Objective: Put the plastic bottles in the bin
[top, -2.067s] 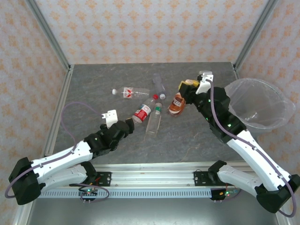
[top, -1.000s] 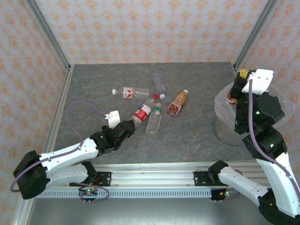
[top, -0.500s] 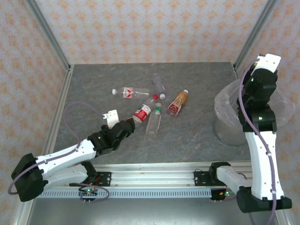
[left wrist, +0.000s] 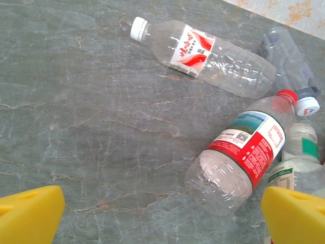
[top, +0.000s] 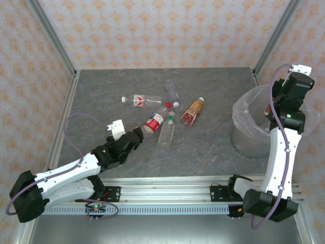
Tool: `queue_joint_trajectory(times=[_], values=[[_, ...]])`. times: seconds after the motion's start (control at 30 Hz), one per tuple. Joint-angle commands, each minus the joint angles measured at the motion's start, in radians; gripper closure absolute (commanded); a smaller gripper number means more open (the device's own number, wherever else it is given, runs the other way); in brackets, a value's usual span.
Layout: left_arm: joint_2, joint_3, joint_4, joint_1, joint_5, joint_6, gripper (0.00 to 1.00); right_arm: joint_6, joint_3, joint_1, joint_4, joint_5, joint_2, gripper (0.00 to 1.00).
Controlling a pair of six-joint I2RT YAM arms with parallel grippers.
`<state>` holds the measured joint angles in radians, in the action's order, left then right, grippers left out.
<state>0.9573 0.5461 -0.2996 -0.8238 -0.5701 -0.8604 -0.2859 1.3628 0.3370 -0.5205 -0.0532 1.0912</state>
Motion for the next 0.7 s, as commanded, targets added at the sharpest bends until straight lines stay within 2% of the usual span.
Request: queue_joint_trajectory(times=[0.0,0.17,0.4,0.63,0.67], values=[[-0.003,-0.012,-0.011,0.011,-0.053,-0.010,0.00,0.034,-0.024,0.005,-0.050,0.113,0.020,1.00],[-0.007,-0.011,-0.025,0.015,-0.052,-0.005,0.00,0.056,-0.043,0.005,-0.090,0.126,0.046,1.00],[-0.012,-0.021,-0.007,0.024,-0.059,-0.024,0.00,0.118,-0.139,0.005,-0.098,0.204,0.044,1.00],[-0.002,-0.018,-0.005,0.026,-0.053,-0.034,0.00,0.190,-0.195,0.005,-0.104,0.239,0.064,0.93],[-0.002,-0.018,-0.005,0.025,-0.052,-0.035,0.00,0.195,-0.201,0.005,-0.108,0.235,0.068,0.89]])
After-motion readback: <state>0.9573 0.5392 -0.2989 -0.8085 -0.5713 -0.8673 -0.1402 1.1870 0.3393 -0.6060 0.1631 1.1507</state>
